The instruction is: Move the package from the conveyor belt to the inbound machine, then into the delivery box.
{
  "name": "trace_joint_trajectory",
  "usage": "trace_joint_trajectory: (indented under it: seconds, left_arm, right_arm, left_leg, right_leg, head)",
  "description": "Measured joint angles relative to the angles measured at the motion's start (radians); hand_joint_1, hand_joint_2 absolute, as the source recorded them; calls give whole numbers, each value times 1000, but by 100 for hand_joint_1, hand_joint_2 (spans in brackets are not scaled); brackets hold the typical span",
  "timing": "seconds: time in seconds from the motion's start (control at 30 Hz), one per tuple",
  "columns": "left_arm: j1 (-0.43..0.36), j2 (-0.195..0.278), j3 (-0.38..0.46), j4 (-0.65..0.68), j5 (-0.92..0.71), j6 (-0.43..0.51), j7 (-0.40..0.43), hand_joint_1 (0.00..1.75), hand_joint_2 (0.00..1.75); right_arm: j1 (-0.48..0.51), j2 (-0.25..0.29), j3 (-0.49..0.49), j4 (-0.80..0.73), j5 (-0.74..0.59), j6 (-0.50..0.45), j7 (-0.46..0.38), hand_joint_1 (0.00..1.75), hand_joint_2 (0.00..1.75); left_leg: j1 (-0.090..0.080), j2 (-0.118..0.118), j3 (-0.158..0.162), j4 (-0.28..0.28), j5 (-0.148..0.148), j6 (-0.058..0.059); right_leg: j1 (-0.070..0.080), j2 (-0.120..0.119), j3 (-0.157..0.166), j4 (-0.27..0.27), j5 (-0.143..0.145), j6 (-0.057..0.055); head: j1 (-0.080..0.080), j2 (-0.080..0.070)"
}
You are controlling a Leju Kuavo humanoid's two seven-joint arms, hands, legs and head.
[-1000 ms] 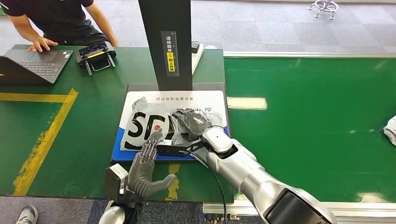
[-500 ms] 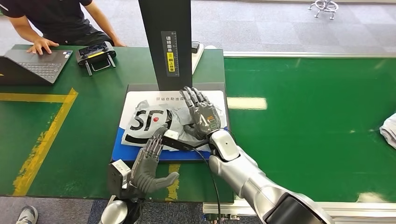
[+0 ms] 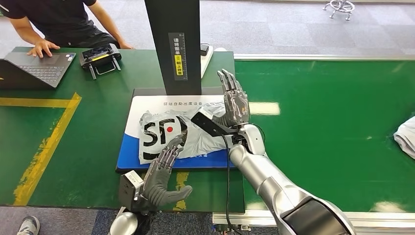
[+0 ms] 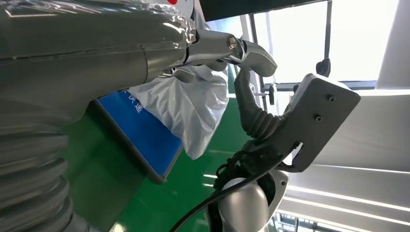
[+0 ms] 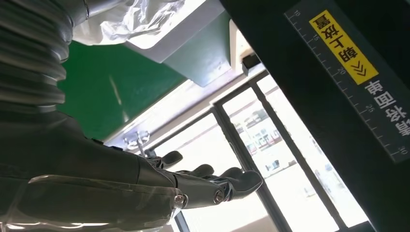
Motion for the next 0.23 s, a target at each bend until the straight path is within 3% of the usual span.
trace_joint_trajectory:
  seconds: [0.23]
  left_arm:
    - [-3,-2,6,7,3,-12,-1,0,175]
  right_arm:
    - [-45,-25,-88,-103,-214,226,-34,0,175]
  left_leg:
    - [0,0,0,1,0,0]
  right_leg:
    - [0,0,0,0,0,0]
  head:
    - [0,0]
